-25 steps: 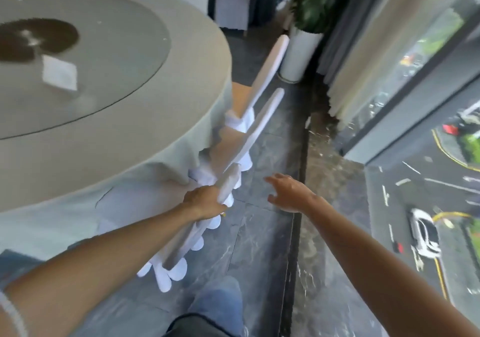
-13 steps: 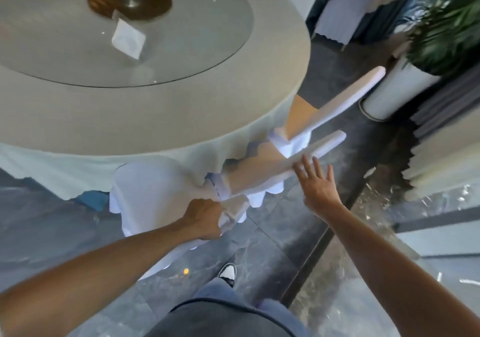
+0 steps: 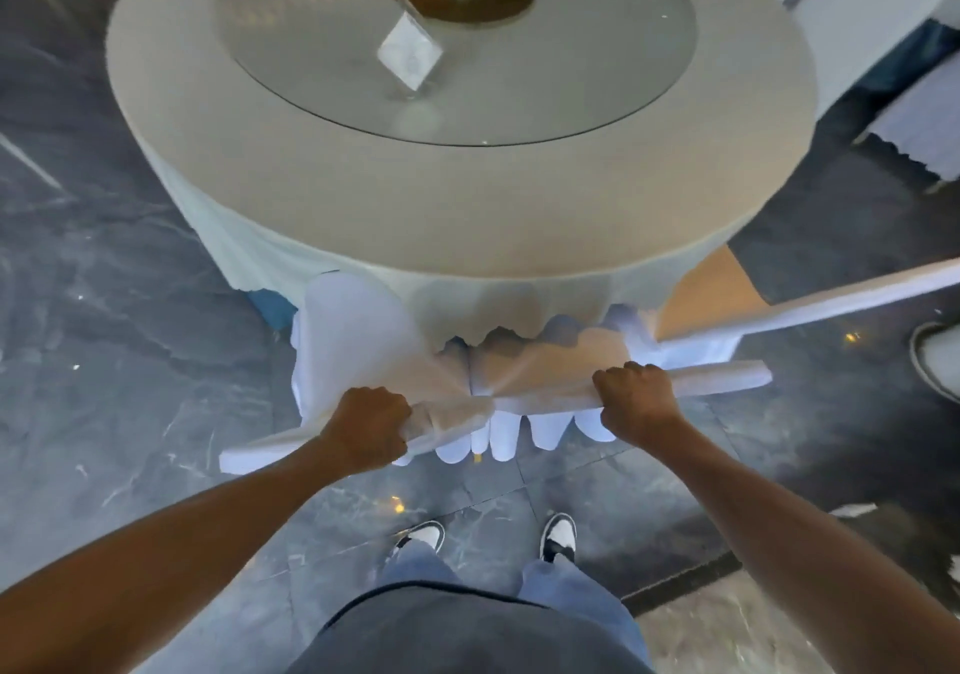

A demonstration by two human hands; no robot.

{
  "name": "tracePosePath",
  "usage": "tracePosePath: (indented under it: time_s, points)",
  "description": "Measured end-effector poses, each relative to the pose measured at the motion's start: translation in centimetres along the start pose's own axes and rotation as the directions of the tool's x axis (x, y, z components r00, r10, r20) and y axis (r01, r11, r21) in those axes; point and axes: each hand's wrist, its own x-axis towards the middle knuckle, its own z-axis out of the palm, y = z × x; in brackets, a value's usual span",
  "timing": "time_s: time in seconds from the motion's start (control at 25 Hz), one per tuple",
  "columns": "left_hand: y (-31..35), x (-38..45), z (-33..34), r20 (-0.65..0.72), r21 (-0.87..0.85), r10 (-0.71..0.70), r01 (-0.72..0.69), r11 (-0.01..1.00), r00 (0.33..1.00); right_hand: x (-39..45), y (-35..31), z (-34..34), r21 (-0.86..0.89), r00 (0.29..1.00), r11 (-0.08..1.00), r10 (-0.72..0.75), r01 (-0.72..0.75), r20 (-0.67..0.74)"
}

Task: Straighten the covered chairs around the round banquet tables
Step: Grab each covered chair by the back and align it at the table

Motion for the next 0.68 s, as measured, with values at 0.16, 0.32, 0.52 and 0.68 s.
tracePosePath:
  time_s: [0.16, 0.32, 0.52, 0.68]
  points:
    - [5.1, 0.3, -0.5, -0.024, -0.081, -0.128, 0.125, 0.989, 0.992, 0.3, 4.5, -1.2, -0.025, 0.998, 0.999, -0.038, 0.039, 0.053]
    - [8.4, 0.9, -0.3, -0.035, -0.116, -0.218, 0.212, 0.970, 0.975, 0.6, 7.7, -1.2, -0.054, 0.995, 0.995, -0.075, 0.078, 0.058]
    - [9.5, 1.4, 0.6, 0.027, -0.283, -0.283, 0.279, 0.918, 0.959, 0.7, 7.9, -1.0, -0.056, 0.995, 0.996, -0.069, 0.073, 0.074]
    - [10.0, 1.0, 1.2, 0.007, -0.311, -0.283, 0.271, 0.911, 0.959, 0.3, 8.0, -0.9, -0.052, 0.996, 0.996, -0.074, 0.077, 0.048]
